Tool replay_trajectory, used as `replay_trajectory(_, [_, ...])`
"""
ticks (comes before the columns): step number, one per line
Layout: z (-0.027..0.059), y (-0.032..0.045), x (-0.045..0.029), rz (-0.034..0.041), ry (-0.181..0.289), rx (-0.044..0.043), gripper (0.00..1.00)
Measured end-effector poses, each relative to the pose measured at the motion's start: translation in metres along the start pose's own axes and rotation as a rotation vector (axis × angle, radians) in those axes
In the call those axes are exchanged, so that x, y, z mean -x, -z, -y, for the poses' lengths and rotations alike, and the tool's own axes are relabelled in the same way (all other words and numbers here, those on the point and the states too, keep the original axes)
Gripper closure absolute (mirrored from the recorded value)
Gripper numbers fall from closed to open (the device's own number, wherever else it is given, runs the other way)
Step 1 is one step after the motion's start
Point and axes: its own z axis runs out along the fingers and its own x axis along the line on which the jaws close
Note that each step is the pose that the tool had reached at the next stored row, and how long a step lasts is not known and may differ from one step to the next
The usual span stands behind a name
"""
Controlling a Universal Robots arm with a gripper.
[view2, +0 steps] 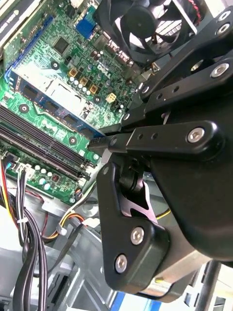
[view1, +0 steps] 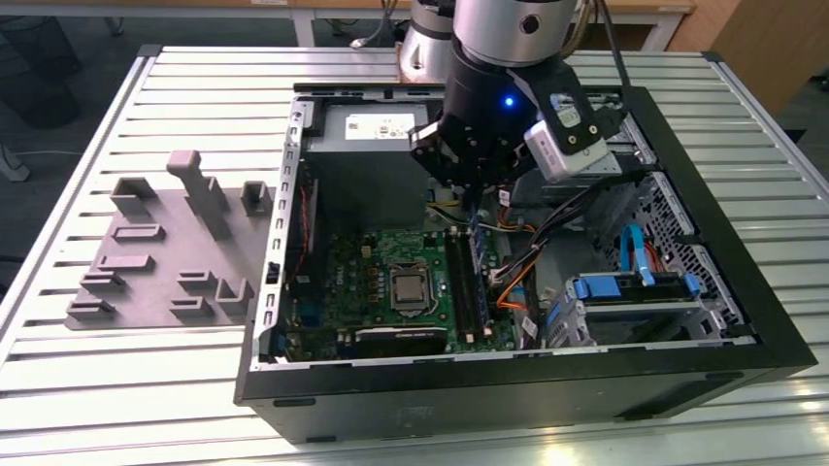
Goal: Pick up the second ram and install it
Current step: 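Insert the second ram into the second slot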
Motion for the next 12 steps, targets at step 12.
replay_trajectory(12, [0.0002, -0.0218, 0.0000, -0.0030, 0.000, -0.0001, 0.86])
